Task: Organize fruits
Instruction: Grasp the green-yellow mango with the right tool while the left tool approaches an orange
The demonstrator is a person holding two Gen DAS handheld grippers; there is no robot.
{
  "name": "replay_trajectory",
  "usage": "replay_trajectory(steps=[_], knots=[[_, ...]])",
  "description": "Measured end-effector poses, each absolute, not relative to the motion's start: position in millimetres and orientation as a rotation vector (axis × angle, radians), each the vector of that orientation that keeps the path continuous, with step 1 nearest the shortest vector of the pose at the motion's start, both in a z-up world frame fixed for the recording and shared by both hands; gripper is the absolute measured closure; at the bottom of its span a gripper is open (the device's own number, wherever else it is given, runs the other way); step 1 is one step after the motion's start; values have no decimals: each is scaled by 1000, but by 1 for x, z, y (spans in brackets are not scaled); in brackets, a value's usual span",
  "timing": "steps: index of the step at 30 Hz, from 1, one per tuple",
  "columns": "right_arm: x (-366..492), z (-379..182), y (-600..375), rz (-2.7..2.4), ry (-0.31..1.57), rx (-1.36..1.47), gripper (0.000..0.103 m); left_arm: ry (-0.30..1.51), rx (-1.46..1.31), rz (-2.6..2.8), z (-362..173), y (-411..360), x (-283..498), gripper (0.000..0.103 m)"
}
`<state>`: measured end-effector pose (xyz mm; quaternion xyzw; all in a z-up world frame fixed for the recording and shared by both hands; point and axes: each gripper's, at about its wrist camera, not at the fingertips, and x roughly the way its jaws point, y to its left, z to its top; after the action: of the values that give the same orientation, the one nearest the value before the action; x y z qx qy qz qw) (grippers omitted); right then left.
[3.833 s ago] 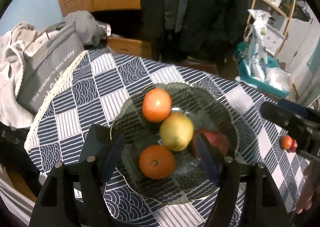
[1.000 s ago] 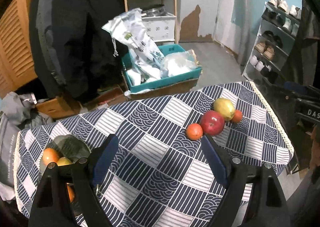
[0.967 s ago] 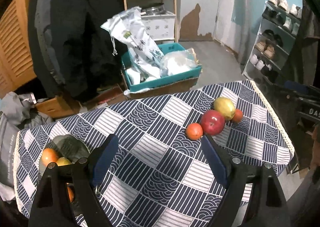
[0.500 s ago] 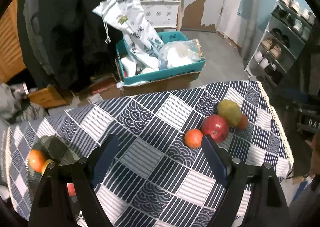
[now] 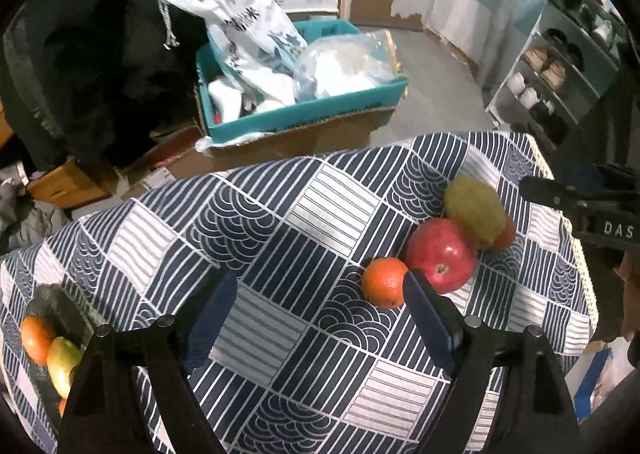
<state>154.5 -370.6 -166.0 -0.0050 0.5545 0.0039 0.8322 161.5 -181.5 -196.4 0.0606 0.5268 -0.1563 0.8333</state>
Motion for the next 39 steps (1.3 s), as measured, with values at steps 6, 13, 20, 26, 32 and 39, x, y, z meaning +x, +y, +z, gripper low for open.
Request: replay_trajectory(steps=[6, 13, 20, 26, 32, 39], knots=[[165, -199, -379, -2, 1231, 37, 26, 1158, 124, -371, -221, -191, 165, 17], [168, -219, -386, 0, 1258, 53, 26, 1205, 155, -413, -246, -205, 164, 17], [172, -226, -391, 5, 1264, 74, 26, 1238, 133, -450, -265, -211, 169, 17], [175, -229, -392, 6, 1267, 81, 26, 1267, 105, -497, -276, -216, 173, 23], [177, -234, -391, 17, 1276, 100, 26, 1293, 51, -585, -285, -220, 172, 51], [181, -242, -391, 30, 1296, 132, 26, 1253, 56, -627, -284, -223, 166, 59]])
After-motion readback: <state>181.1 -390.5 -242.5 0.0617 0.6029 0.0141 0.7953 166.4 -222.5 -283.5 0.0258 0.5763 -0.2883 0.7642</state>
